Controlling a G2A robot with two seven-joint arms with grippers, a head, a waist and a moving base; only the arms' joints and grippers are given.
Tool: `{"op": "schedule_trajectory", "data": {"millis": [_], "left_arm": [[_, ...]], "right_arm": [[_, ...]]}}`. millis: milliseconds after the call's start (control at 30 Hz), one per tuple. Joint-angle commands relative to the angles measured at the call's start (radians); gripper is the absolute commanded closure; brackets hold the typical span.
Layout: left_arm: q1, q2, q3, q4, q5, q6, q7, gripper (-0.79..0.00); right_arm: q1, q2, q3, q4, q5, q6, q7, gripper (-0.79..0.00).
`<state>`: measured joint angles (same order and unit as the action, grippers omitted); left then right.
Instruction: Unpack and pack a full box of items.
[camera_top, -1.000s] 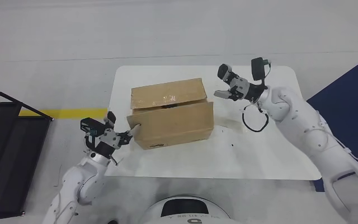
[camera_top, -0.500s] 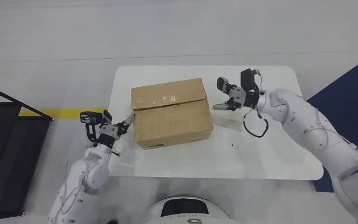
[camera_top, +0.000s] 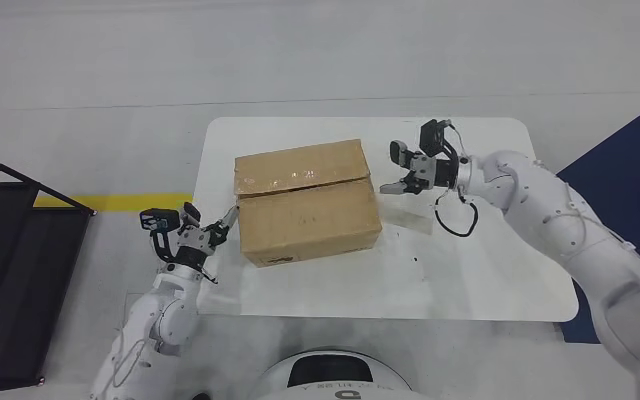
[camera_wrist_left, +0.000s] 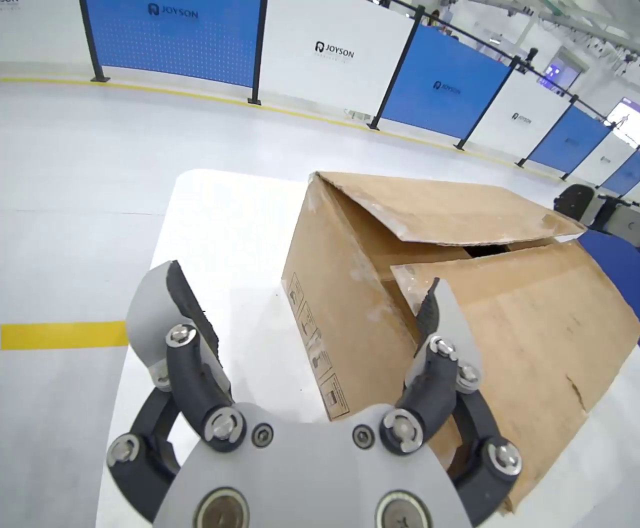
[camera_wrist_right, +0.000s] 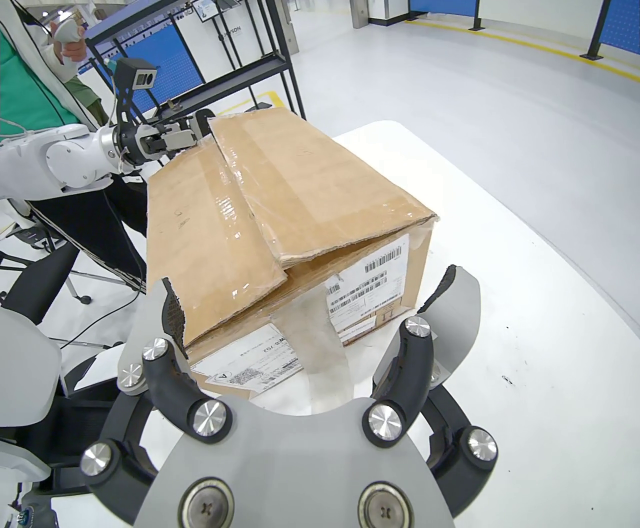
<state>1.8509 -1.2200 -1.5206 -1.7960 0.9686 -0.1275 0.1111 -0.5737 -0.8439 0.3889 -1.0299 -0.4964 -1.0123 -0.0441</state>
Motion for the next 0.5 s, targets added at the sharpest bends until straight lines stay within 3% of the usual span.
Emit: {"op": "schedule_trajectory", "data": {"millis": [0, 267, 467], "left_arm": [[0.021, 0.0, -0.015, 0.008, -0.019, -0.004, 0.017, -0.785], [0.016, -0.003, -0.034, 0.069, -0.01, 0.052, 0.04, -0.785], [-0.087, -0.006, -0.019, 0.101, 0.076, 0.146, -0.013, -0.785]], "right_arm": [[0.004, -0.002, -0.013, 0.011, 0.017, 0.0, 0.031, -0.785], [0.049, -0.026, -0.085, 0.021, 0.113, 0.0, 0.219, -0.785], [0.074, -0.029, -0.116, 0.02, 0.149, 0.0, 0.272, -0.785]]}}
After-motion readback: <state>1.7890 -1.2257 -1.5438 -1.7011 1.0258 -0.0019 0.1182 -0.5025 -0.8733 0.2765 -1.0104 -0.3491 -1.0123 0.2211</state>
